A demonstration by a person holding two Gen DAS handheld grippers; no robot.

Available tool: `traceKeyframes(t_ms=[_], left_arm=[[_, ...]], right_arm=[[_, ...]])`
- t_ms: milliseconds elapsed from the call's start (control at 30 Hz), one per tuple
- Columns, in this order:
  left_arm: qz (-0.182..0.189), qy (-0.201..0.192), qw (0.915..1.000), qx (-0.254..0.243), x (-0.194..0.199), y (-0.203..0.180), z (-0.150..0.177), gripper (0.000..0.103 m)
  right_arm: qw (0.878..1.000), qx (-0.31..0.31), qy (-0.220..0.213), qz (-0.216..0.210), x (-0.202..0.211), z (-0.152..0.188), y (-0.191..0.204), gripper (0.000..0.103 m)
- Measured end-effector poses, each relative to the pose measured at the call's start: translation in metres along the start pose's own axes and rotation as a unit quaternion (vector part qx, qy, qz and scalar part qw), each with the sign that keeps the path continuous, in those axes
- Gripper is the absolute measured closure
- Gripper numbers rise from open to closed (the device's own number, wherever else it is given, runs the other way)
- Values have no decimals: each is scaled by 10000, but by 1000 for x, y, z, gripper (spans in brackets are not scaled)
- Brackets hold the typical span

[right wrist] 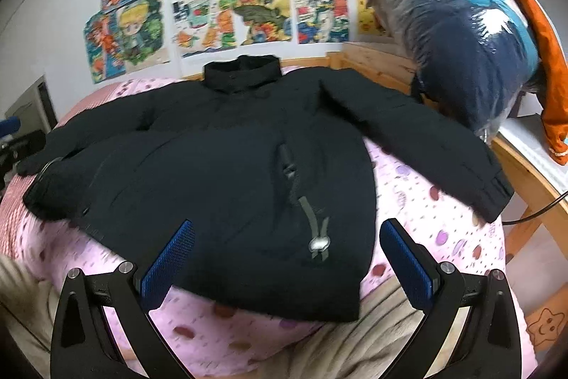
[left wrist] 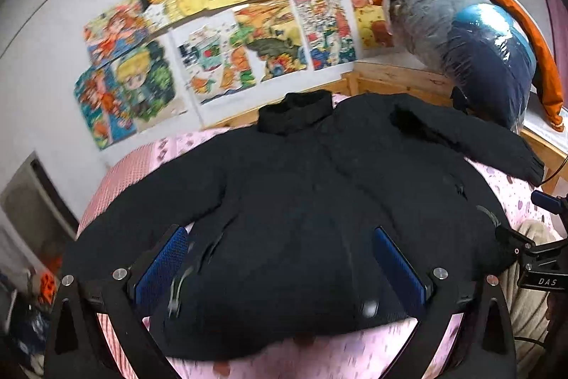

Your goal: Fold large clothes

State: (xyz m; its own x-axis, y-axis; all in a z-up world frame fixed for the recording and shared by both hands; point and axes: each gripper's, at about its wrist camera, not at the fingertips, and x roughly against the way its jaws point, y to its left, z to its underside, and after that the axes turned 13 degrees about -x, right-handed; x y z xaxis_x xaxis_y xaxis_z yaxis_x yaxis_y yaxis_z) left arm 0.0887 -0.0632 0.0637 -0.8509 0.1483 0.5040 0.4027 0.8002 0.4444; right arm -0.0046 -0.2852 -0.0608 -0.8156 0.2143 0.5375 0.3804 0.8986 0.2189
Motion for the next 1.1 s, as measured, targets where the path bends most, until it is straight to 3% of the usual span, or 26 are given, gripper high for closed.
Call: traceKeyframes(t_ms=[200, 367, 467, 567, 733, 900, 1000, 1100], left_arm=[[400, -143, 9991, -19, -40, -11, -41, 0], [932, 29, 9956, -72, -100, -23, -80, 0], [1211, 157, 9923, -204, -141, -38, -111, 0], [1499, 280, 9880, -249, -184, -56, -144, 0], [1772, 713, 9816, -62, -252, -86, -176, 0], [1695, 1125, 9790, 112, -323, -109, -196, 0], [1496, 1031, 9832, 162, -358, -124, -204, 0], [1584, 1172, 9800, 283, -398, -141, -199, 0]], right_arm=[[9992, -239, -216, 238, -24, -30, -20, 1], [9912, -1078, -739, 223, -35, -47, -71, 1], [9823, -1790, -526, 190, -51, -52, -111, 1], [9642, -2609, -461, 85, -67, -48, -149, 1], [9145, -4029, -131, -344, -106, -35, -184, 1], [8813, -4691, -540, -199, -122, -21, -180, 1], [8601, -5048, -731, -59, -129, -19, -184, 19], [8444, -5268, -944, 225, -134, -20, -192, 54]])
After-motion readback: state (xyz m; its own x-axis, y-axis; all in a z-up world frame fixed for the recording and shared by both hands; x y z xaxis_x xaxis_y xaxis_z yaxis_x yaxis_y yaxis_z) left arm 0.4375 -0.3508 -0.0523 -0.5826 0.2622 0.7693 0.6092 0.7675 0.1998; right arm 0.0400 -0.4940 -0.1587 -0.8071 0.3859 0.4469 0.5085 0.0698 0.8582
